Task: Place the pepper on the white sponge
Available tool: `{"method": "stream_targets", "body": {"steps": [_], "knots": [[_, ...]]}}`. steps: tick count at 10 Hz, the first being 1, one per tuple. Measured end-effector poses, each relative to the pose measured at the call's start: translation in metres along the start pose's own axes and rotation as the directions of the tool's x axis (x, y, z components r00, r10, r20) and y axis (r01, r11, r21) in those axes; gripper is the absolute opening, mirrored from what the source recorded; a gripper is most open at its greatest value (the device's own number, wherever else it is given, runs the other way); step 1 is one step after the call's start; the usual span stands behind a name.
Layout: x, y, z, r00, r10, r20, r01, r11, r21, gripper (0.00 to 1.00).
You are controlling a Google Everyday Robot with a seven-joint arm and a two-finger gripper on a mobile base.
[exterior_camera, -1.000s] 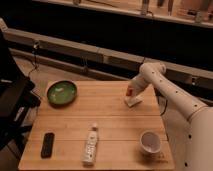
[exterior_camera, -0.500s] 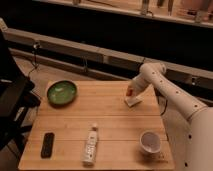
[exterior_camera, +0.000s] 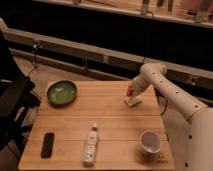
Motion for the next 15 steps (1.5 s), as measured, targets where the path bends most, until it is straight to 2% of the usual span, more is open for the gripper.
{"method": "stream_targets", "body": {"steps": [12, 15], "knots": [[0.0049, 0.0029, 0.0018, 1.0, 0.014, -0.002, -0.014, 1.0, 0.013, 0.01], [0.006, 0.0034, 0.0019, 1.0, 0.017, -0.003, -0.017, 1.0, 0.016, 0.22]]}}
